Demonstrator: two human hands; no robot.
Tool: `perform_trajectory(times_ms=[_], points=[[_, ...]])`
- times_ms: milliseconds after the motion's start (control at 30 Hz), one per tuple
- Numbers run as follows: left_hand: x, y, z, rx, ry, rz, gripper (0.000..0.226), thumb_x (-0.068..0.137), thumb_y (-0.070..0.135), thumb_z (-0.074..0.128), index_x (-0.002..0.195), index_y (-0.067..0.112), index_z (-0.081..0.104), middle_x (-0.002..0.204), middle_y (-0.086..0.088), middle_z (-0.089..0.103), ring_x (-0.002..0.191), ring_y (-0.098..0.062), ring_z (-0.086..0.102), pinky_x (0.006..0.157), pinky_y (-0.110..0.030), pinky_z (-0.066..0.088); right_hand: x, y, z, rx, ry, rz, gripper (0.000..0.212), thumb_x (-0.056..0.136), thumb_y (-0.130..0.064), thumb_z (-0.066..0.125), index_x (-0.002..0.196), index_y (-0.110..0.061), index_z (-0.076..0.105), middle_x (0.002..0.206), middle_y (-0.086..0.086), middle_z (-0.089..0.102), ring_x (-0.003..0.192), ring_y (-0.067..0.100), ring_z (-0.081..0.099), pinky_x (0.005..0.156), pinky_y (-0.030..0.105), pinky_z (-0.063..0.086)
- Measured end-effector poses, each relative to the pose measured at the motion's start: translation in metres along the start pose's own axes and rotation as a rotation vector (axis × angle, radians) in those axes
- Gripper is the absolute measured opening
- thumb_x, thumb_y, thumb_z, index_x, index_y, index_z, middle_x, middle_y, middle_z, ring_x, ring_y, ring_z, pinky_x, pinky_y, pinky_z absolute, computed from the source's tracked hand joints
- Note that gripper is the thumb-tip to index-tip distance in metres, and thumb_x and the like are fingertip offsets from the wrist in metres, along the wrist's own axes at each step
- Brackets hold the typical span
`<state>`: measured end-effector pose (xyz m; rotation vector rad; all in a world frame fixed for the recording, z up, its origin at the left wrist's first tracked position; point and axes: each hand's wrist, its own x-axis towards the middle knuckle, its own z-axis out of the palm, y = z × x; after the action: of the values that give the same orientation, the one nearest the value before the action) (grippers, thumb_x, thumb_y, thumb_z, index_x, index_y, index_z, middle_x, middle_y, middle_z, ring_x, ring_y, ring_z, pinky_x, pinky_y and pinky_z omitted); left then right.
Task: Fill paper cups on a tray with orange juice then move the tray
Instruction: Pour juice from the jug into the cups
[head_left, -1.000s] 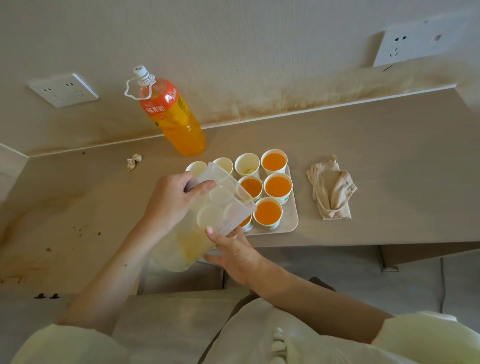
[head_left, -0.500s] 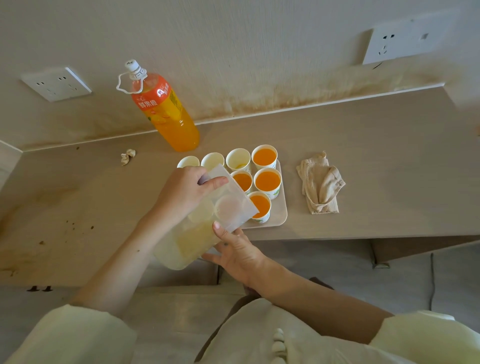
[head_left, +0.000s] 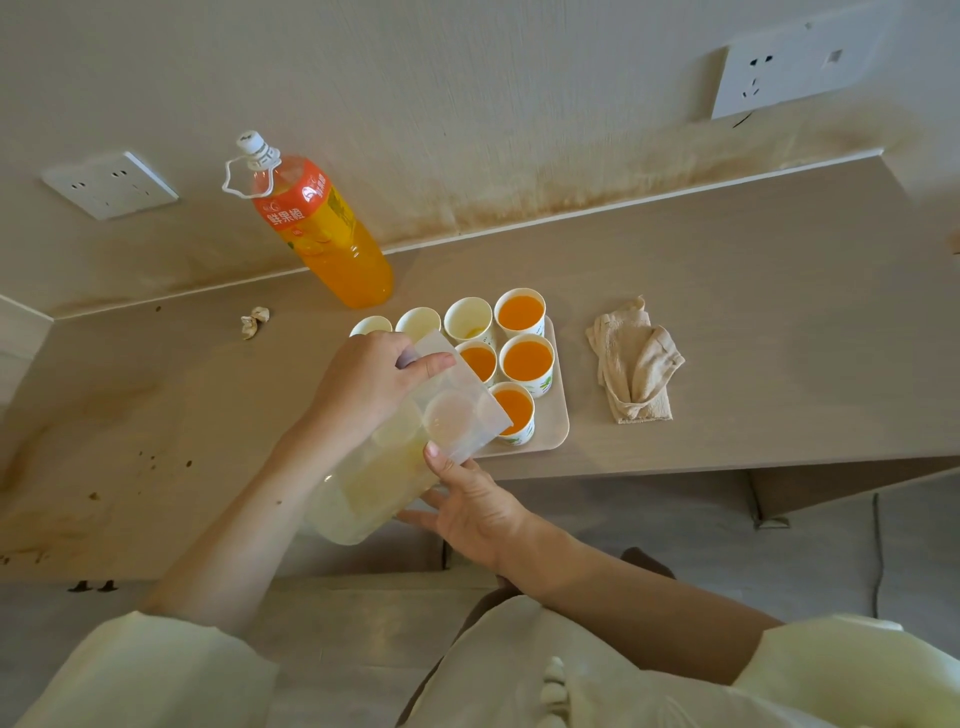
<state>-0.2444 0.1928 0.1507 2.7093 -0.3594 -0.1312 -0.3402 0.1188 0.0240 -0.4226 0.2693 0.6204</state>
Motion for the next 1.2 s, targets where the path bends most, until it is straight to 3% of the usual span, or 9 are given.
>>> perform_trajectory(times_ms=[733, 1000, 1200], points=[[0.007, 0.003, 0.003, 0.054, 0.002, 0.030, 0.059, 0.082, 0.048, 0.066, 0.052, 0.016, 0.026, 0.052, -0.001, 0.029, 0.051, -0.019, 0.028, 0.052, -0.033, 0.022, -0.001, -0.004, -0.001, 0.003, -0.034, -0.005, 0.106, 0.050, -0.043, 0.094, 0.141, -0.028, 0.042, 0.139, 0.008, 0.052, 0.128, 0.031, 0.050, 0.104, 0.062, 0.040], [-0.013, -0.014, 0.004, -0.092, 0.058, -0.019, 0.054, 0.084, 0.040, 0.067, 0.053, 0.015, 0.030, 0.051, 0.003, 0.032, 0.050, -0.016, 0.029, 0.052, -0.030, 0.024, -0.002, -0.001, -0.001, -0.118, 0.020, 0.010, 0.109, 0.046, -0.048, 0.094, 0.139, -0.033, 0.039, 0.135, 0.002, 0.056, 0.128, 0.027, 0.050, 0.106, 0.061, 0.038], [-0.025, -0.032, 0.007, -0.195, 0.100, -0.040, 0.054, 0.082, 0.040, 0.069, 0.052, 0.016, 0.032, 0.043, 0.009, 0.029, 0.044, -0.010, 0.031, 0.045, -0.020, 0.024, 0.001, 0.004, -0.001, -0.180, 0.079, 0.023, 0.114, 0.045, -0.048, 0.095, 0.140, -0.035, 0.035, 0.137, -0.001, 0.053, 0.130, 0.027, 0.046, 0.107, 0.063, 0.036]])
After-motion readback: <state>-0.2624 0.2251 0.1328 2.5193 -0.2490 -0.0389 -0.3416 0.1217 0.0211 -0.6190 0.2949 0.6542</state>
